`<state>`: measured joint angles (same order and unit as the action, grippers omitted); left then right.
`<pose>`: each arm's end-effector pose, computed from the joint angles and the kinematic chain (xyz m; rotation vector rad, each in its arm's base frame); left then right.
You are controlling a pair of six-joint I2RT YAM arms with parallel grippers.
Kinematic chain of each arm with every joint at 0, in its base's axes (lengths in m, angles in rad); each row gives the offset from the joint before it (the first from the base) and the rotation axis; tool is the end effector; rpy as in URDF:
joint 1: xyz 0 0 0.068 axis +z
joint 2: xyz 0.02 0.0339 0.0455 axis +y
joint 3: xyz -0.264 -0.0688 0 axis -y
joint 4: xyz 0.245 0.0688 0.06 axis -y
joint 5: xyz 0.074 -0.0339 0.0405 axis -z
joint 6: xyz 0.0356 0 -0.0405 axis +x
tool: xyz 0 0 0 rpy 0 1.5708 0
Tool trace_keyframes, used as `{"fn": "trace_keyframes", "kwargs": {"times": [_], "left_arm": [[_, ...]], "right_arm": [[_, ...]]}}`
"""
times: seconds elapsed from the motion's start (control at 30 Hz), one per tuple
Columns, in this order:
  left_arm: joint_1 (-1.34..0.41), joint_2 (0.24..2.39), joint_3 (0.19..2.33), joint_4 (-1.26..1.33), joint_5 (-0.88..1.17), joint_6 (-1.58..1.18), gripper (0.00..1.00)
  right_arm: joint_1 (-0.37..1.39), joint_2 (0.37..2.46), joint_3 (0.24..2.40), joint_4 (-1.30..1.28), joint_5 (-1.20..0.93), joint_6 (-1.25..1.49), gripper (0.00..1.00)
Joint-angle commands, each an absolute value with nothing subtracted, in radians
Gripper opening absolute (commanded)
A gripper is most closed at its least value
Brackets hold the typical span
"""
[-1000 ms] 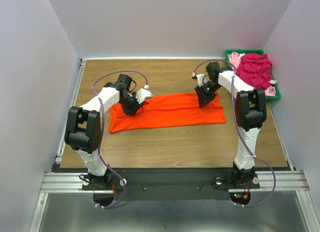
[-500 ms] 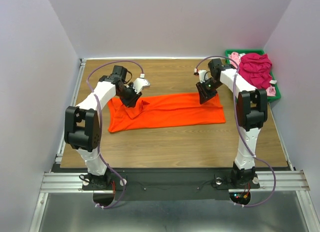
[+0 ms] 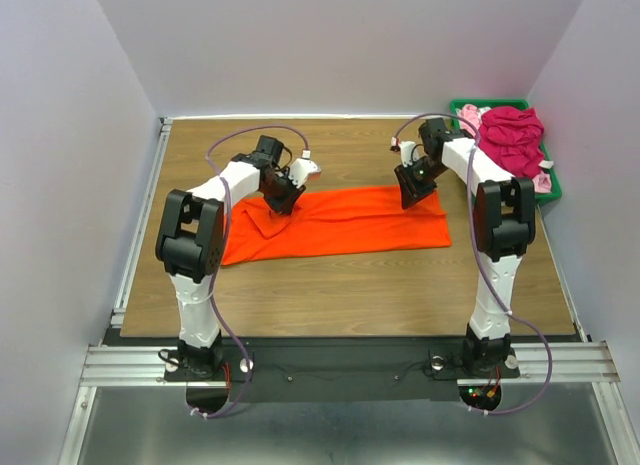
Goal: Fold and stack the t-shirts
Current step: Fold the tshirt
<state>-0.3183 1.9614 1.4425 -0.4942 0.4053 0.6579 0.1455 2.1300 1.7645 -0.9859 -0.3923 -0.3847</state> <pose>0.3940 -0.1446 0.1977 1.3031 2.1405 -0.3856 0.4270 0.0763 0.2014 -0.8021 2.7179 0.5217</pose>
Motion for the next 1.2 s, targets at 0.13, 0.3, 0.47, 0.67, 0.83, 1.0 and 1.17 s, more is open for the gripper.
{"fn": "trace_keyframes", "kwargs": {"times": [0.13, 0.3, 0.47, 0.67, 0.83, 1.0, 1.17], "left_arm": [[-0.374, 1.951, 1.390, -0.411, 0.237, 0.591, 0.35], [-0.365, 1.792, 1.347, -0.440, 0.245, 0.557, 0.39], [-0.364, 1.629, 1.281, -0.534, 0.267, 0.525, 0.40], [-0.330, 1.611, 1.126, -0.528, 0.248, 0.508, 0.40], [-0.278, 1.681, 1.081, -0.480, 0.235, 0.477, 0.37], [-0.213, 1.804, 1.136, -0.465, 0.190, 0.482, 0.35], [-0.201, 2.027, 1.516, -0.500, 0.161, 0.521, 0.34]], "right_arm": [[0.129, 2.180, 1.812, -0.974, -0.385, -0.379, 0.33], [0.130, 2.190, 1.821, -0.973, -0.382, -0.382, 0.32], [0.130, 2.229, 1.835, -0.959, -0.348, -0.390, 0.32], [0.130, 2.258, 1.752, -0.956, -0.330, -0.402, 0.30], [0.140, 2.208, 1.606, -0.951, -0.336, -0.408, 0.29], [0.167, 2.096, 1.445, -0.951, -0.350, -0.423, 0.29], [0.270, 2.000, 1.296, -1.017, -0.461, -0.459, 0.30]]}}
